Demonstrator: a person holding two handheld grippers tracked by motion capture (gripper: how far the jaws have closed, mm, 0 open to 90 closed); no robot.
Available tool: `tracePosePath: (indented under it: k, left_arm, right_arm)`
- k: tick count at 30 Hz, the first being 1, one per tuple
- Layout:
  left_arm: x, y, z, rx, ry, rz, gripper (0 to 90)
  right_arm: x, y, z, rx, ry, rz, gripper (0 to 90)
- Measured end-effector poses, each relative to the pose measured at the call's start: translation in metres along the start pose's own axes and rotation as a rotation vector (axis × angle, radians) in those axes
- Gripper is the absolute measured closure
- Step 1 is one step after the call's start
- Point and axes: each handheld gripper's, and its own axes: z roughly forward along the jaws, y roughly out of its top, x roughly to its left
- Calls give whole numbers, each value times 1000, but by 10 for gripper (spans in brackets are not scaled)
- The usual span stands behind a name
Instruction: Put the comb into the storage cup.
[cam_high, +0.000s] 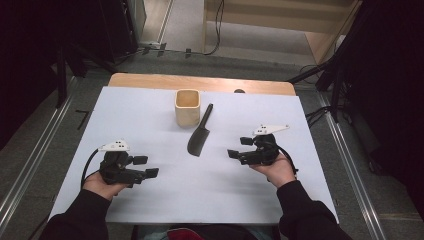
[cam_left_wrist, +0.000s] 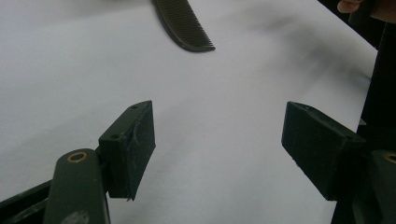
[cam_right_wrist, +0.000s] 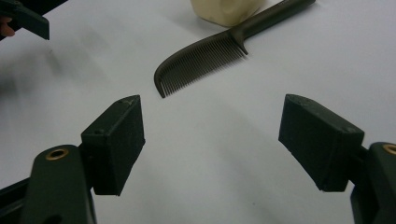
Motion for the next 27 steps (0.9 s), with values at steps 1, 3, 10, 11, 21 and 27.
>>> tracePosePath:
  k: [1, 3, 10, 11, 21, 27]
  left_arm:
    - [0, 0, 0, 0, -1, 0, 262]
    - [-1, 0, 0, 1, -1, 3, 261]
    - [-1, 0, 1, 9, -2, 6, 261]
    - [-1, 0, 1, 8, -2, 5, 261]
    - [1, 1, 0, 1, -3, -7, 261]
    - [2, 1, 0, 4, -7, -4, 261]
  right_arm:
    - [0, 0, 0, 0, 0, 0, 206]
    - [0, 3, 3, 1, -3, -5, 206]
    - [0, 7, 9, 1, -13, -8, 209]
    - [-1, 7, 10, 2, -20, -11, 211]
    - [-4, 15, 17, 1, -10, -7, 212]
    - [-7, 19, 19, 0, 8, -5, 213]
